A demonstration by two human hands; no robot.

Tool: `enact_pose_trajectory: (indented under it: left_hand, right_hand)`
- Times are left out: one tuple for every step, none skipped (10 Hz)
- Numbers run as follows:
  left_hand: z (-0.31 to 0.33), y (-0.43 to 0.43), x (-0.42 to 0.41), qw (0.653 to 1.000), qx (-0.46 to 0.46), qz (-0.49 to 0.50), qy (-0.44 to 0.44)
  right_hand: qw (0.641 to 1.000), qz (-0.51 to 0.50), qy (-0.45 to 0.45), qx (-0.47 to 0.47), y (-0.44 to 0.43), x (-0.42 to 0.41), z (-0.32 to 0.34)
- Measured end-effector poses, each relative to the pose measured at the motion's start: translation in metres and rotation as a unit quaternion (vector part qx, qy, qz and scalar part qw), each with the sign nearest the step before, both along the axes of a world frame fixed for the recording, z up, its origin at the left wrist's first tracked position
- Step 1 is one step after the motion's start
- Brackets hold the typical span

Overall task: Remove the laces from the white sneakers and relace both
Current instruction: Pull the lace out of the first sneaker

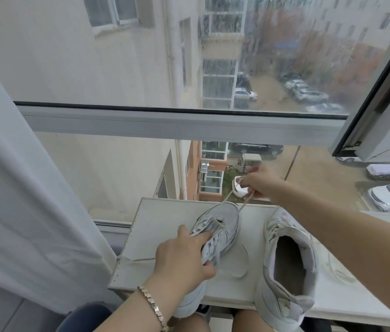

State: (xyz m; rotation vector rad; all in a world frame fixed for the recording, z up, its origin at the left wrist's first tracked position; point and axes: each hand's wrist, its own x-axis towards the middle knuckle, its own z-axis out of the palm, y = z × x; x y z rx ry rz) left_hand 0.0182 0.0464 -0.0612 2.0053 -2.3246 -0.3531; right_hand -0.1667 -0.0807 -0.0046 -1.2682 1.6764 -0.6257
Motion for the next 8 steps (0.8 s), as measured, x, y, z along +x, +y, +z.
enact_pose_trajectory:
  left_hand:
    - [0.002, 0.0, 0.001, 1.0, 0.002, 0.003, 0.001]
    - [0.002, 0.001, -0.001, 1.0, 0.002, -0.004, -0.002]
    - [0.002, 0.0, 0.0, 1.0, 0.005, 0.0, 0.003]
    - [0.004, 0.001, -0.001, 1.0, 0.004, 0.008, 0.008]
    - [0.004, 0.002, -0.002, 1.0, 0.003, 0.012, 0.0]
    - [0.004, 0.003, -0.002, 1.0, 0.003, 0.015, -0.004]
    - [0.004, 0.002, -0.003, 1.0, -0.002, 0.016, -0.001]
    - [0.004, 0.003, -0.004, 1.0, -0.001, 0.016, 0.002]
  right_hand:
    - [0.984, 0.04, -0.095, 0.143, -0.006, -0.01, -0.01]
    - [0.89, 0.187, 0.386, -0.153, -0.009, -0.032, -0.01]
    - [0.818, 0.236, 0.467, -0.241, 0.001, -0.025, -0.007]
    - [0.791, 0.296, 0.466, -0.263, 0.021, -0.004, -0.015]
    - [0.782, 0.388, 0.351, -0.339, 0.044, 0.014, -0.009]
    - [0.745, 0.488, 0.368, -0.267, 0.058, 0.022, -0.015]
    - [0.716, 0.499, 0.407, -0.269, 0.056, 0.021, -0.021]
    - [0.724, 0.484, 0.414, -0.267, 0.053, 0.02, -0.019]
